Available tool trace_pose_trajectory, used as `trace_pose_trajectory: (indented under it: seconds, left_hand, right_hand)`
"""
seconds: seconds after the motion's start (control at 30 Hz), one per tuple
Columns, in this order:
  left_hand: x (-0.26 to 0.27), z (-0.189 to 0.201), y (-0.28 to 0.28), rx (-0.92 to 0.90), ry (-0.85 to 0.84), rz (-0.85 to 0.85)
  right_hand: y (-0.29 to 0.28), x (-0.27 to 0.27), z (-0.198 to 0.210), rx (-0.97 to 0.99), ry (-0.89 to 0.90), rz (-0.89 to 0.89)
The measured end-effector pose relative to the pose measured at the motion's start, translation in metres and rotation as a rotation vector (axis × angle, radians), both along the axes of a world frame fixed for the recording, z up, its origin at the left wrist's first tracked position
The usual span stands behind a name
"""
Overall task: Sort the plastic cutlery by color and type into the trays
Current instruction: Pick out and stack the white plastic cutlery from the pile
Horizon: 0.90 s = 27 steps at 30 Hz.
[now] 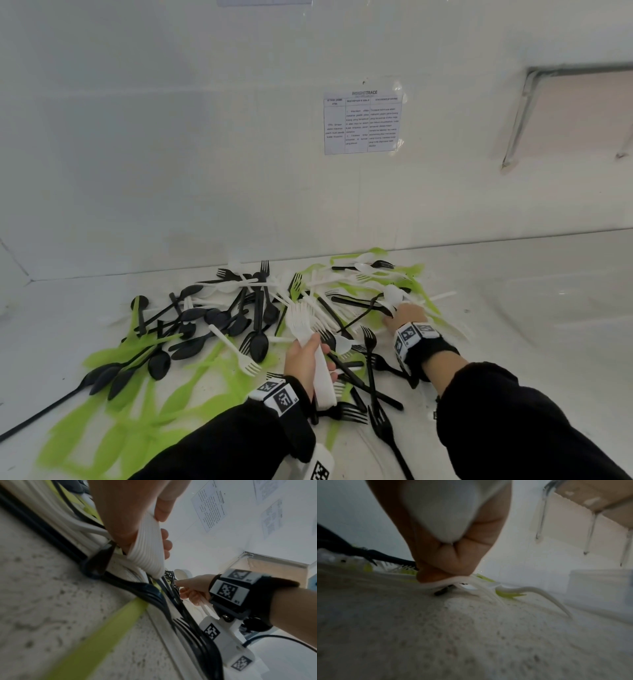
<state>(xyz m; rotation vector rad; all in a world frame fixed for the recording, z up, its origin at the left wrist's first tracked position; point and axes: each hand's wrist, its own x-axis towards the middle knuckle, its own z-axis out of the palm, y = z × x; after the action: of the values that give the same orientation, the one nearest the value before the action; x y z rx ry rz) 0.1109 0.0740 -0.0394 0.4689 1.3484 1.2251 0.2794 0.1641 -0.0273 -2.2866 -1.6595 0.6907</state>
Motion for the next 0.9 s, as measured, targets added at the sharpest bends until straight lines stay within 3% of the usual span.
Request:
trace_pose_trajectory:
  seconds: [0.17,0.57,0.77,0.9]
  left_hand:
    - [-0.001,0.0,0.0,0.001,-0.001,-0.003]
    - [-0.001,-0.003,-0.001,-0.015,-0.004,-0.028]
    - [-0.003,-0.002,-0.001,-0.009,0.001,-0.021]
    - [-0.001,-0.004,-0.003,-0.004,0.006,-0.033]
  right_hand:
    - [0.008,-0.008,-0.004,0.006,-0.065,0.023]
    - [0.008,-0.006,0.002,0.021,-0.023,0.013]
    - [0.008,0.007,0.022,0.072,0.06,-0.034]
    - [0.01,0.022,0.029,0.142,0.263,-0.142]
